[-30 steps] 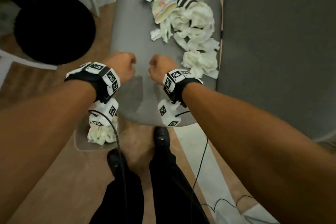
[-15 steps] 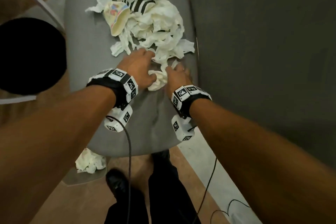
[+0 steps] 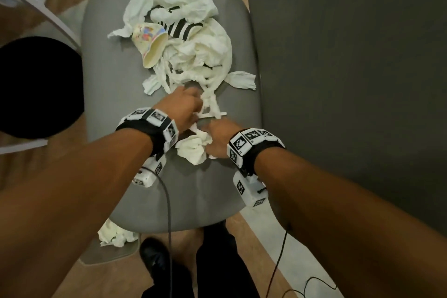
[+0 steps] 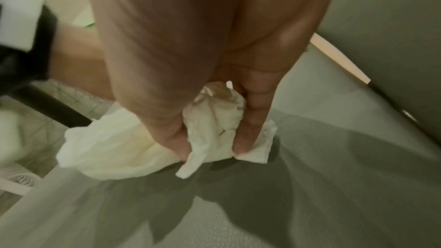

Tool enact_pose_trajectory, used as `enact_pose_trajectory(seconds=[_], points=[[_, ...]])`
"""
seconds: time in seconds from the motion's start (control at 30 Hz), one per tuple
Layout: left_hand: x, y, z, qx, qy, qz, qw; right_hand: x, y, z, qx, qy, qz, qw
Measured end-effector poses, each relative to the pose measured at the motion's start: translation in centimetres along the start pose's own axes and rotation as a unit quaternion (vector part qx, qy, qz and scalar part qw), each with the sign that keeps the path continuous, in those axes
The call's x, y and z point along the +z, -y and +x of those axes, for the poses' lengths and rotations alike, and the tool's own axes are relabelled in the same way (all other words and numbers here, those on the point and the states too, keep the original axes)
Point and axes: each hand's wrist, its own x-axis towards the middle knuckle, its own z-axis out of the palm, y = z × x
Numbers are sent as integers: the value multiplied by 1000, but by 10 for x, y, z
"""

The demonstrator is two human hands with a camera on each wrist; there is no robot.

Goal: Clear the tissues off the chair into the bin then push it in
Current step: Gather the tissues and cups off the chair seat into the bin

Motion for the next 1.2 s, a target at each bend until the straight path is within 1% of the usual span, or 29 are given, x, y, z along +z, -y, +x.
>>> enact_pose_trajectory(seconds=[0.07, 0.17, 0.2, 0.33, 0.43, 0.57, 0.63, 0.7, 0.77, 0.83, 0.9, 0.97, 1.03, 1.07, 1.13, 1.2], points=[[8, 9, -17, -34, -20, -36, 999, -4, 1, 0, 8, 18, -10, 1000], [14, 11, -44, -110, -1, -89, 990, -6, 9, 1, 8, 34, -12, 999], [15, 10, -52, -118, 3, -108, 987, -7, 13, 1, 4, 31, -12, 999], [30, 19, -74, -86, -35, -153, 984, -6, 30, 3, -1, 11, 7, 1000], [42, 40, -100, -116, -39, -150, 981, -2, 49, 2, -13, -11, 8, 1000], [47, 60, -136, -144, -50, -170, 974, -1, 73, 2, -18, 21, -20, 999], [49, 69, -152, -152, -47, -156, 975, -2, 84, 3, -25, 34, -49, 998], [50, 77, -167, -159, -51, -150, 975, -2, 96, 4, -26, 54, -100, 993], [52, 84, -182, -155, -50, -157, 974, 1, 109, 6, -8, 71, -156, 985], [57, 90, -197, -149, -51, -162, 974, 7, 123, 6, 4, 69, -194, 979], [62, 93, -214, -163, -58, -163, 971, 15, 136, 5, 9, 62, -211, 976], [71, 97, -232, -181, -69, -169, 966, 24, 152, 2, -3, 58, -199, 978], [81, 101, -249, -190, -71, -176, 963, 34, 171, 0, -49, 65, -197, 977], [86, 101, -255, -179, -73, -180, 964, 40, 180, -1, -75, 71, -197, 975], [93, 94, -265, -139, -76, -187, 969, 51, 200, -5, -102, 78, -179, 975], [98, 85, -273, -133, -85, -199, 967, 62, 220, -10, -126, 78, -172, 974]])
